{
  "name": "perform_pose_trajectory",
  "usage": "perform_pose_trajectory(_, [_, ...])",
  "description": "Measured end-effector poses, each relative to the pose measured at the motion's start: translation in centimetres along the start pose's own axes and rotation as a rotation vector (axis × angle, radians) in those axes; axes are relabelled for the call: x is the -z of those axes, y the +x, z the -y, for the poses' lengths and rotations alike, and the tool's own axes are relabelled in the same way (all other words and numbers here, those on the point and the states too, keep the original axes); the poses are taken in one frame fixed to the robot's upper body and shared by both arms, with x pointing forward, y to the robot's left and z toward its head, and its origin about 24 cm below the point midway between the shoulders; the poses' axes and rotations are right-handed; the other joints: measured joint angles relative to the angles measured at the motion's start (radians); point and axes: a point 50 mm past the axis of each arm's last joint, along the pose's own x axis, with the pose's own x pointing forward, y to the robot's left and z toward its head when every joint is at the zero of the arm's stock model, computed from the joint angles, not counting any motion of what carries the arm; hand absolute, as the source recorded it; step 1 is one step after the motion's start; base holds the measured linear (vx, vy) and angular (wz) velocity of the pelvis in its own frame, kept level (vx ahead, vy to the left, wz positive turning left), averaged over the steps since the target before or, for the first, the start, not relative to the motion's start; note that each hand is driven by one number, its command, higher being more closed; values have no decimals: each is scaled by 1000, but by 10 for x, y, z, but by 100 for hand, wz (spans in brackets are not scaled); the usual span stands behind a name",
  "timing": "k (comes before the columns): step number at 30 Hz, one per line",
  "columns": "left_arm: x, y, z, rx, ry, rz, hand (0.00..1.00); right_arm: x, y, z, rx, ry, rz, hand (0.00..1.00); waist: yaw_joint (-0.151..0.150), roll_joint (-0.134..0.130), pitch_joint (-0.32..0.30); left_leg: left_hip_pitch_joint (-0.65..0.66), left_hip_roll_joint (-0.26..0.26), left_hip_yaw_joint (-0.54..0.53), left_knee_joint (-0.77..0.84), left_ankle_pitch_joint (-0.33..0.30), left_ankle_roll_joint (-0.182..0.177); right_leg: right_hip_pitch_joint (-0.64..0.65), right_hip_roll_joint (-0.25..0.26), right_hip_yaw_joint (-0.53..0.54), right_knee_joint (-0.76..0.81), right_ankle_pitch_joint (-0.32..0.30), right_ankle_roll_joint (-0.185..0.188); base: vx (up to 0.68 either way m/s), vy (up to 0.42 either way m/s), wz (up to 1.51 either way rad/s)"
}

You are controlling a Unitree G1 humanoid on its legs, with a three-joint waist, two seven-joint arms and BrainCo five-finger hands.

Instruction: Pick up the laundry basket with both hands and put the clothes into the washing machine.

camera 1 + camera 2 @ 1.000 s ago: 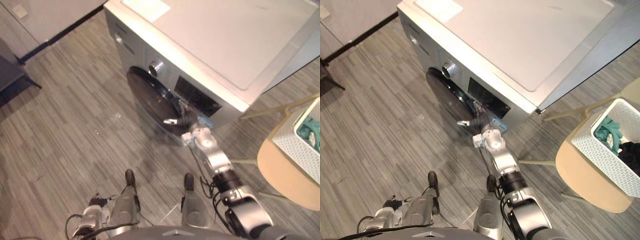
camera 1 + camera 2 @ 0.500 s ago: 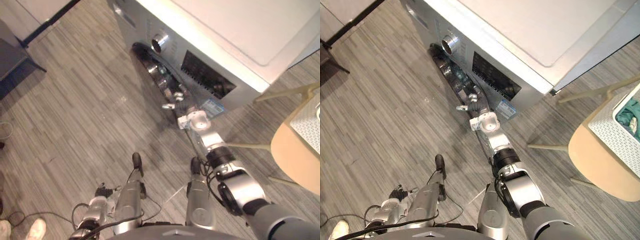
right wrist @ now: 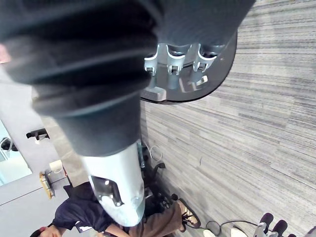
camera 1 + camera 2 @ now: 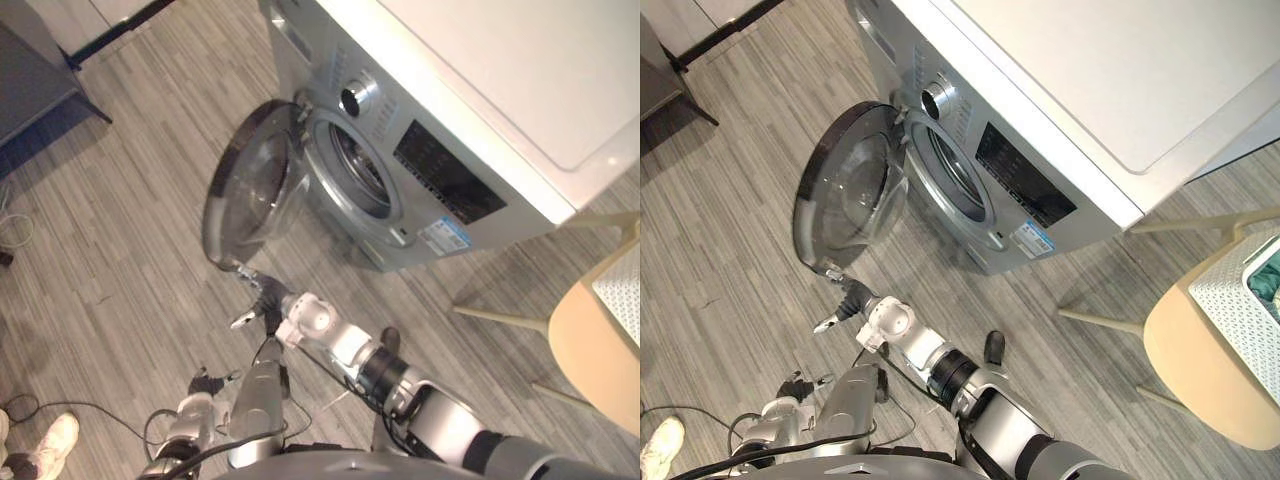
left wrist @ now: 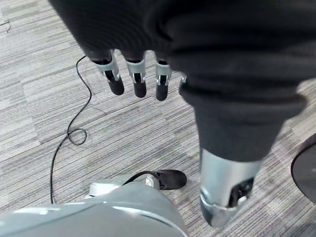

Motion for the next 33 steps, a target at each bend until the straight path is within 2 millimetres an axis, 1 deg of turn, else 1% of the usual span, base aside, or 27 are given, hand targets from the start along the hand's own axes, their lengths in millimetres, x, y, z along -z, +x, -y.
perform_pose_trajectory(1, [0, 0, -1, -3, -3, -2, 0, 2, -1, 1, 5, 9, -5, 0, -2, -4, -2, 2, 0, 1, 0, 0, 0, 2, 0, 1, -1, 0, 0, -39, -18, -2])
perform_pose_trajectory(2, [1, 0, -2, -12, -11, -7, 0, 10, -5, 3, 30, 42, -20, 0, -7, -11, -5, 7, 0, 4, 0, 1, 1, 9, 1, 2, -5, 0, 0, -33, -12, -4])
perform_pose_trajectory(3, [1, 1, -4, -20, -16, -8, 0, 20, -11, 8, 64, 78, -43, 0, -7, -23, -11, 9, 2, 10, 0, 2, 1, 9, 2, 6, -8, 1, 0, -31, -12, -6])
perform_pose_trajectory(4, [1, 1, -5, -22, -12, -8, 0, 25, -14, 11, 81, 93, -57, 0, -8, -29, -14, 10, 3, 14, 0, 2, 0, 8, 3, 9, -12, 2, -2, -28, -14, -16])
perform_pose_trajectory(6, [1, 1, -8, -33, -12, -12, 0, 52, -34, 25, 165, 151, -124, 0, -7, -55, -28, 13, 8, 36, 0, -1, -2, 7, 12, 31, -35, 15, -10, -20, -18, -25])
perform_pose_trajectory(7, [1, 1, -8, -33, -11, -15, 0, 60, -41, 28, 188, 164, -142, 0, -8, -61, -31, 15, 9, 42, -1, -1, -2, 7, 13, 35, -41, 18, -9, -9, -21, -29])
perform_pose_trajectory(9, [1, 2, -11, -37, -6, -19, 0, 90, -72, 40, 297, 225, -218, 0, -21, -78, -40, 22, 13, 63, -1, -8, -8, 7, 18, 56, -59, 30, -3, -3, -22, -27])
perform_pose_trajectory(10, [1, 2, -11, -38, -4, -20, 0, 98, -81, 44, 330, 240, -244, 0, -27, -81, -42, 23, 14, 69, -1, -10, -7, 7, 19, 60, -64, 33, -5, -2, -21, -26])
perform_pose_trajectory(12, [-2, 2, -10, -32, 23, -9, 0, 126, -120, 61, 471, 260, -338, 0, -45, -85, -44, 32, 15, 91, -1, -16, -4, 5, 21, 83, -77, 44, -3, 4, -21, -28])
perform_pose_trajectory(13, [-3, 2, -9, -30, 31, -5, 0, 133, -131, 66, 518, 264, -366, 0, -47, -86, -45, 37, 16, 101, -1, -17, -5, 5, 21, 89, -80, 47, -2, 11, -17, -29])
perform_pose_trajectory(15, [-6, 2, -6, -18, 53, 9, 0, 150, -158, 74, 637, 298, -430, 0, -62, -87, -46, 42, 16, 113, -1, -19, -7, 2, 22, 102, -87, 53, 1, 11, -15, -27])
perform_pose_trajectory(16, [-9, 2, -4, -10, 57, 22, 0, 162, -175, 78, 701, 328, -476, 0, -69, -94, -51, 40, 17, 132, -1, -21, -9, -13, 24, 118, -87, 58, -1, 13, -21, -34])
perform_pose_trajectory(17, [-13, 1, 0, 4, 54, 33, 0, 170, -186, 79, 737, 348, -514, 0, -74, -101, -55, 37, 18, 141, -1, -22, -9, -24, 26, 131, -89, 62, 0, 17, -28, -42])
perform_pose_trajectory(19, [-29, 0, 11, 42, -1, 79, 0, 191, -209, 71, 804, 412, -622, 0, -87, -110, -60, 39, 25, 158, -1, -25, -11, -25, 33, 143, -105, 73, -2, 22, -43, -25])
perform_pose_trajectory(20, [-34, 0, 13, 49, -24, 95, 0, 195, -214, 69, 818, 427, -646, 0, -91, -111, -60, 39, 27, 160, -1, -26, -11, -26, 35, 145, -108, 75, -2, 18, -41, -14])
perform_pose_trajectory(21, [-46, -1, 16, 64, -76, 126, 0, 203, -221, 63, 831, 453, -684, 0, -94, -111, -60, 38, 30, 164, -1, -27, -13, -29, 39, 151, -113, 80, -3, 13, -31, -13])
perform_pose_trajectory(22, [-52, -1, 17, 70, -101, 141, 0, 206, -224, 60, 837, 465, -700, 0, -94, -111, -60, 38, 31, 169, -1, -27, -13, -32, 40, 157, -114, 82, -5, 11, -35, -28])
perform_pose_trajectory(23, [-66, -1, 18, 77, -160, 174, 0, 211, -227, 56, 844, 483, -727, 0, -93, -114, -62, 37, 33, 187, -1, -29, -15, -47, 44, 173, -113, 89, -10, 9, -34, -34])
perform_pose_trajectory(24, [-79, -2, 18, 84, -221, 208, 0, 214, -227, 53, 854, 501, -743, 0, -92, -114, -62, 34, 34, 197, -1, -29, -15, -58, 47, 186, -114, 94, -11, 11, -41, -35])
perform_pose_trajectory(25, [-86, -2, 18, 87, -251, 222, 0, 215, -228, 52, 867, 523, -744, 0, -94, -115, -62, 33, 35, 202, -1, -29, -15, -62, 48, 192, -115, 96, -11, 11, -43, -29])
perform_pose_trajectory(27, [-108, -3, 13, 75, -358, 263, 0, 218, -228, 50, 883, 566, -745, 0, -107, -115, -62, 34, 38, 214, -1, -29, -15, -65, 52, 200, -125, 104, -13, 8, -39, -16])
perform_pose_trajectory(28, [-114, -3, 12, 70, -379, 276, 0, 218, -228, 50, 883, 569, -748, 0, -110, -116, -62, 34, 40, 214, -1, -29, -16, -65, 53, 200, -125, 104, -13, 7, -36, -5])
perform_pose_trajectory(30, [-136, -7, 7, 59, -456, 334, 0, 220, -228, 52, 891, 583, -759, 0, -116, -121, -59, 34, 44, 215, -1, -29, -16, -65, 57, 200, -127, 105, -15, 8, -35, -2])
perform_pose_trajectory(32, [-146, -9, 6, 59, -481, 358, 0, 223, -230, 51, 899, 595, -772, 0, -115, -123, -58, 33, 44, 215, -1, -30, -17, -65, 57, 200, -128, 105, -15, 0, 0, 0])
perform_pose_trajectory(33, [-153, -10, 3, 51, -506, 370, 0, 224, -231, 49, 899, 608, -785, 0, -116, -130, -54, 33, 44, 215, -1, -30, -17, -65, 57, 199, -129, 105, -15, 0, 0, 0])
